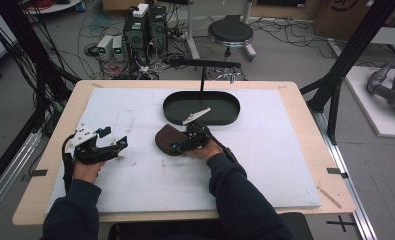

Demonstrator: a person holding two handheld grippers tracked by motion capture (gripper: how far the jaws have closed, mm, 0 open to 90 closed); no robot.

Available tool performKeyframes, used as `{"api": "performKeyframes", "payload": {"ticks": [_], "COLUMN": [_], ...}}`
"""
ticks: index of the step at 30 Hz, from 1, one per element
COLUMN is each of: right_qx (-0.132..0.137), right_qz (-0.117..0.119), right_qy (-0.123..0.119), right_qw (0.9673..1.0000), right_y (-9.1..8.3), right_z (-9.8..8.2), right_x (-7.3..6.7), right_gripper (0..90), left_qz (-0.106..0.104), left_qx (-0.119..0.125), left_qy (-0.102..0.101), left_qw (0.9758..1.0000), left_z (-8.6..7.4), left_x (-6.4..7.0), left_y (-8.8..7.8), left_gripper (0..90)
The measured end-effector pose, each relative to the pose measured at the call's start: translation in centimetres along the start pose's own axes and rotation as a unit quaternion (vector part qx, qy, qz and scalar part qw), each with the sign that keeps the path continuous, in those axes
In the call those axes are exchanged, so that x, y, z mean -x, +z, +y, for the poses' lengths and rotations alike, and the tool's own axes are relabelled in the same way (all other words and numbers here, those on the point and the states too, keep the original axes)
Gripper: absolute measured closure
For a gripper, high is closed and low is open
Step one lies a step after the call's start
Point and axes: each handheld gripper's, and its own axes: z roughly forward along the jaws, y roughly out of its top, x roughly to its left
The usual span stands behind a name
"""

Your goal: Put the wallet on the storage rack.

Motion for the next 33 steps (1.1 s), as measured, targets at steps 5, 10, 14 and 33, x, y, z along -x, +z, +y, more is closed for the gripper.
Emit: {"api": "performKeyframes", "payload": {"ticks": [5, 10, 14, 33], "right_qx": [0.011, 0.019, 0.035, 0.013], "right_qz": [-0.018, -0.020, -0.052, -0.197], "right_qy": [-0.025, -0.033, -0.051, -0.104], "right_qw": [0.9995, 0.9991, 0.9967, 0.9747], "right_y": [-1.8, -3.8, -5.9, -13.1], "right_z": [0.2, -0.3, -0.7, -4.2], "right_x": [-0.5, -0.2, -0.4, -0.2], "right_gripper": [51.1, 62.0, 67.7, 70.6], "left_qz": [0.001, 0.001, 0.002, 0.001], "left_qx": [0.001, 0.001, 0.002, 0.000], "left_qy": [-0.002, -0.001, -0.002, 0.002], "left_qw": [1.0000, 1.0000, 1.0000, 1.0000], "left_z": [0.0, 0.0, 0.0, 0.1], "left_x": [-0.1, 0.0, -0.1, 0.1], "left_y": [-0.1, -0.1, -0.1, 0.0], "left_gripper": [22.7, 22.7, 22.7, 22.7]}}
